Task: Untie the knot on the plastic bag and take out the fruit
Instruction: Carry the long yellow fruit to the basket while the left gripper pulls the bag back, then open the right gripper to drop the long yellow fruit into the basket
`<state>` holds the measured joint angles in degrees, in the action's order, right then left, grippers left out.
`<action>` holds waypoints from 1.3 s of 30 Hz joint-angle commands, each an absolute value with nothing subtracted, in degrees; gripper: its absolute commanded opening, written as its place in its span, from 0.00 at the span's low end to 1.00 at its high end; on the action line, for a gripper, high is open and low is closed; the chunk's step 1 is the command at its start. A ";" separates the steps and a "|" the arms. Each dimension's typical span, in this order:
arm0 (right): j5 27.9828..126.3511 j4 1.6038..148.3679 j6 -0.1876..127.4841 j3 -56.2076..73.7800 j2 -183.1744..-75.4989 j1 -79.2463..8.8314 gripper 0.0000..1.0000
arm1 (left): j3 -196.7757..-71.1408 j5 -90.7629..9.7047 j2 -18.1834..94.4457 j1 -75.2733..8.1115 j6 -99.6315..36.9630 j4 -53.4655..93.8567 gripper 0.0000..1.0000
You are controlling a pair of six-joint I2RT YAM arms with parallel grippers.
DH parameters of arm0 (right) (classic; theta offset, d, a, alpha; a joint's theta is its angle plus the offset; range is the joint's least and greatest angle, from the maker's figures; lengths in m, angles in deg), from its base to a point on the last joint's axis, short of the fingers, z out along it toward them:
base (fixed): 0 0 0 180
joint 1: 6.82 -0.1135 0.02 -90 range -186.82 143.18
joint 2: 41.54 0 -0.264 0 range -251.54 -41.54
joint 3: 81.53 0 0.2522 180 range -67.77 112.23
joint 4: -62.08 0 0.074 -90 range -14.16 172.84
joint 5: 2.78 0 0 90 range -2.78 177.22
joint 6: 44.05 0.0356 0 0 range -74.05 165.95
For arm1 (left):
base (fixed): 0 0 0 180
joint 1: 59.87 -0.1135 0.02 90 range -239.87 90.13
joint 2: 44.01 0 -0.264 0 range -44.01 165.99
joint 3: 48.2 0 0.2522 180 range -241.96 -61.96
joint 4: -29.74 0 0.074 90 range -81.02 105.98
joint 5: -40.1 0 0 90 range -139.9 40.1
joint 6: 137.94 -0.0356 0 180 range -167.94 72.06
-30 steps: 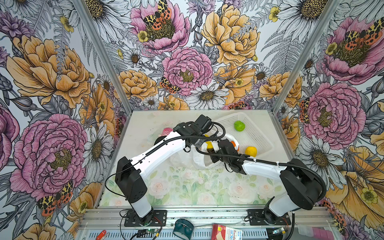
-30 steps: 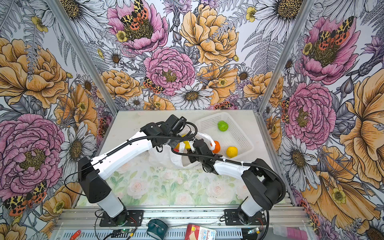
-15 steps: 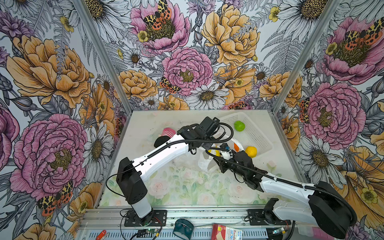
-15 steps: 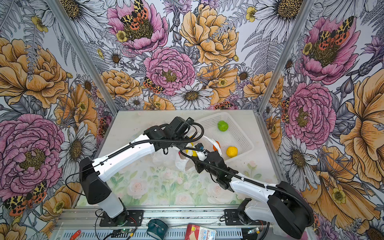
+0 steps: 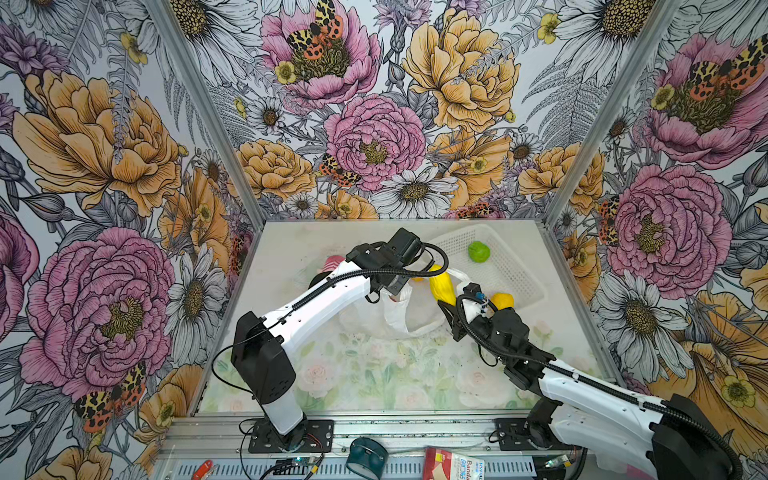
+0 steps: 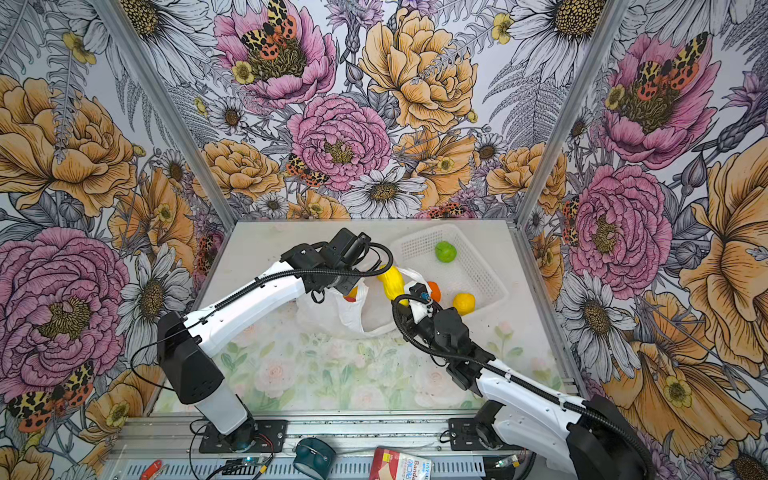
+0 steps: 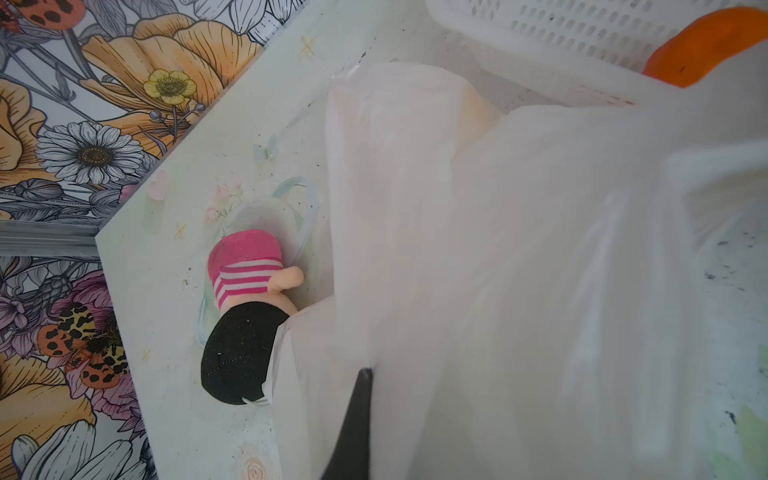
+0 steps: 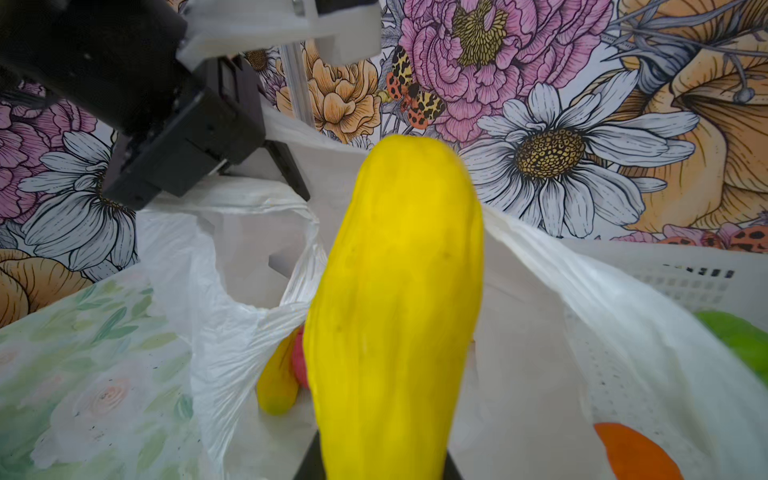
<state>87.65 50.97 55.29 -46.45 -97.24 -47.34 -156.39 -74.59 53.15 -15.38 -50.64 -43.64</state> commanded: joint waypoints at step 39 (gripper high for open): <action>88.54 73.29 72.43 -19.87 -128.72 -13.53 0.00 | -148.79 -48.67 47.06 -24.60 -33.61 -16.42 0.00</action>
